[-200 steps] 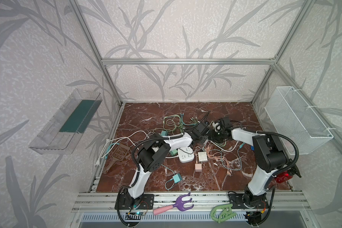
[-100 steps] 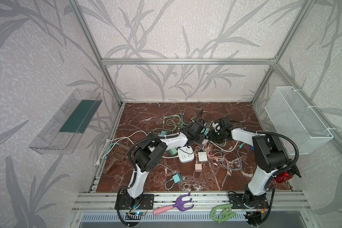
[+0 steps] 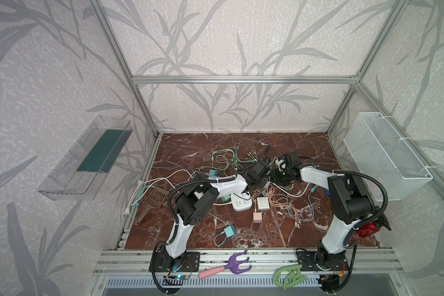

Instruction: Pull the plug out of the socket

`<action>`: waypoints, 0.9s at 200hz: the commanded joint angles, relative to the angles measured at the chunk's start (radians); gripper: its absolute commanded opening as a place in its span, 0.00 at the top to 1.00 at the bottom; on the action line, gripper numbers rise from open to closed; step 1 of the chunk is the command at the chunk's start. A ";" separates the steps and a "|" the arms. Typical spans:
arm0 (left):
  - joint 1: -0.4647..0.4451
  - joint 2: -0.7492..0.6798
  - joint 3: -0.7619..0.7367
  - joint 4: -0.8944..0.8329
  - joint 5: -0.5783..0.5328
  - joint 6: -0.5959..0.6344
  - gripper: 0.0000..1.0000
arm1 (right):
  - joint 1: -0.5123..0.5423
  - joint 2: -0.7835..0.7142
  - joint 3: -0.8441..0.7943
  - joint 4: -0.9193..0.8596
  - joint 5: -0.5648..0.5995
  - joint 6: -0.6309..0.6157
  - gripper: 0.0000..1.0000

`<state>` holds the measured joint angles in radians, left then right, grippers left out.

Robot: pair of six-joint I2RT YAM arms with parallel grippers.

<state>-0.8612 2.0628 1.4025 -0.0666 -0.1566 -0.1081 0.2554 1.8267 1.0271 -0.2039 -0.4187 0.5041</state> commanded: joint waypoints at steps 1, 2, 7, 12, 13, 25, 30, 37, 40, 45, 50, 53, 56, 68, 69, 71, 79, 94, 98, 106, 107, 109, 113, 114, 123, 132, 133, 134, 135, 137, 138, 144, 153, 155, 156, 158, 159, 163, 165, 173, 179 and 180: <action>-0.013 -0.081 -0.003 0.037 0.054 -0.004 0.94 | 0.006 0.059 -0.012 -0.066 0.079 0.001 0.47; -0.012 -0.081 -0.004 0.037 0.056 -0.005 0.94 | 0.007 0.059 -0.012 -0.066 0.078 0.001 0.47; -0.009 -0.081 -0.005 0.038 0.064 -0.015 0.94 | 0.006 0.057 -0.012 -0.065 0.078 0.001 0.47; -0.007 -0.082 -0.008 0.039 0.074 -0.024 0.94 | 0.006 0.055 -0.012 -0.066 0.078 0.001 0.47; -0.007 -0.083 -0.008 0.041 0.075 -0.026 0.94 | 0.007 0.055 -0.012 -0.066 0.078 0.001 0.47; -0.002 -0.090 -0.023 0.054 0.088 -0.044 0.94 | 0.005 0.051 -0.010 -0.068 0.080 -0.001 0.47; -0.001 -0.094 -0.029 0.059 0.088 -0.048 0.94 | 0.005 0.049 -0.009 -0.069 0.081 -0.001 0.47; 0.001 -0.102 -0.038 0.065 0.085 -0.054 0.94 | 0.005 0.047 -0.009 -0.072 0.084 -0.003 0.47; 0.002 -0.106 -0.044 0.068 0.085 -0.056 0.94 | 0.005 0.047 -0.009 -0.073 0.084 -0.005 0.47; 0.003 -0.112 -0.054 0.076 0.086 -0.059 0.94 | 0.004 0.048 -0.007 -0.075 0.085 -0.006 0.47; 0.004 -0.122 -0.062 0.084 0.087 -0.061 0.94 | 0.004 0.047 -0.009 -0.077 0.087 -0.007 0.48; 0.005 -0.125 -0.068 0.087 0.090 -0.062 0.93 | 0.004 0.046 -0.009 -0.076 0.087 -0.007 0.47; 0.005 -0.130 -0.070 0.089 0.090 -0.062 0.94 | 0.003 0.046 -0.009 -0.074 0.087 -0.007 0.47; 0.007 -0.143 -0.085 0.087 0.095 -0.063 0.94 | 0.002 0.048 -0.011 -0.075 0.086 -0.007 0.47; 0.007 -0.143 -0.086 0.086 0.095 -0.062 0.94 | 0.002 0.048 -0.011 -0.075 0.086 -0.007 0.47; 0.007 -0.145 -0.087 0.084 0.094 -0.062 0.94 | 0.003 0.047 -0.010 -0.075 0.086 -0.006 0.47; 0.007 -0.150 -0.097 0.079 0.093 -0.067 0.94 | 0.003 0.046 -0.012 -0.074 0.086 -0.006 0.47; 0.009 -0.157 -0.118 0.080 0.089 -0.077 0.94 | 0.002 0.042 -0.012 -0.070 0.085 -0.004 0.47; 0.010 -0.160 -0.124 0.079 0.088 -0.082 0.93 | 0.002 0.042 -0.012 -0.071 0.084 -0.004 0.47; 0.013 -0.165 -0.139 0.086 0.087 -0.093 0.94 | 0.001 0.038 -0.013 -0.065 0.079 -0.004 0.47; 0.013 -0.166 -0.141 0.086 0.087 -0.094 0.94 | 0.001 0.038 -0.013 -0.065 0.079 -0.004 0.47; 0.014 -0.169 -0.145 0.089 0.088 -0.096 0.94 | 0.001 0.036 -0.013 -0.064 0.078 -0.004 0.47; 0.016 -0.173 -0.152 0.093 0.088 -0.101 0.94 | 0.001 0.033 -0.015 -0.059 0.076 -0.004 0.46; 0.016 -0.174 -0.153 0.094 0.089 -0.102 0.94 | 0.001 0.033 -0.015 -0.057 0.074 -0.004 0.46; 0.021 -0.184 -0.172 0.107 0.094 -0.115 0.94 | -0.001 0.026 -0.017 -0.047 0.063 -0.005 0.46; 0.027 -0.194 -0.188 0.115 0.107 -0.127 0.94 | -0.001 0.019 -0.018 -0.031 0.048 -0.009 0.45; 0.028 -0.194 -0.188 0.115 0.110 -0.128 0.94 | -0.001 0.019 -0.018 -0.029 0.046 -0.010 0.45; 0.029 -0.195 -0.189 0.116 0.112 -0.130 0.94 | -0.001 0.018 -0.019 -0.028 0.045 -0.010 0.45; 0.030 -0.196 -0.190 0.117 0.114 -0.131 0.93 | -0.001 0.017 -0.019 -0.025 0.044 -0.010 0.45; 0.031 -0.196 -0.194 0.117 0.119 -0.133 0.94 | -0.001 0.016 -0.019 -0.024 0.043 -0.011 0.45; 0.032 -0.197 -0.196 0.117 0.122 -0.135 0.94 | -0.001 0.016 -0.019 -0.023 0.043 -0.012 0.44; 0.037 -0.201 -0.203 0.121 0.133 -0.142 0.94 | -0.001 0.012 -0.018 -0.015 0.037 -0.012 0.44; 0.043 -0.205 -0.215 0.123 0.149 -0.153 0.94 | -0.002 0.010 -0.014 -0.011 0.030 -0.015 0.44; 0.045 -0.207 -0.217 0.124 0.153 -0.156 0.94 | -0.001 0.009 -0.014 -0.010 0.028 -0.015 0.44; 0.046 -0.208 -0.219 0.126 0.155 -0.157 0.94 | -0.001 0.008 -0.014 -0.011 0.027 -0.016 0.44; 0.046 -0.208 -0.223 0.127 0.158 -0.158 0.94 | -0.001 0.008 -0.013 -0.011 0.027 -0.016 0.44; 0.047 -0.209 -0.224 0.128 0.159 -0.160 0.94 | -0.001 0.009 -0.012 -0.011 0.026 -0.016 0.44; 0.050 -0.211 -0.230 0.132 0.167 -0.166 0.94 | -0.001 0.008 -0.009 -0.010 0.025 -0.017 0.44; 0.051 -0.214 -0.234 0.134 0.170 -0.169 0.94 | -0.001 0.009 -0.009 -0.008 0.023 -0.018 0.43; 0.057 -0.220 -0.249 0.147 0.187 -0.181 0.94 | -0.002 0.006 -0.006 -0.009 0.019 -0.019 0.43; 0.062 -0.227 -0.261 0.160 0.203 -0.191 0.94 | -0.001 0.006 -0.004 -0.007 0.016 -0.019 0.43; 0.063 -0.228 -0.263 0.163 0.207 -0.193 0.94 | -0.002 0.006 -0.004 -0.007 0.015 -0.019 0.43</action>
<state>-0.8162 1.8992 1.1740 0.0311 -0.0158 -0.2493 0.2535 1.8263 1.0294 -0.1970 -0.4217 0.4995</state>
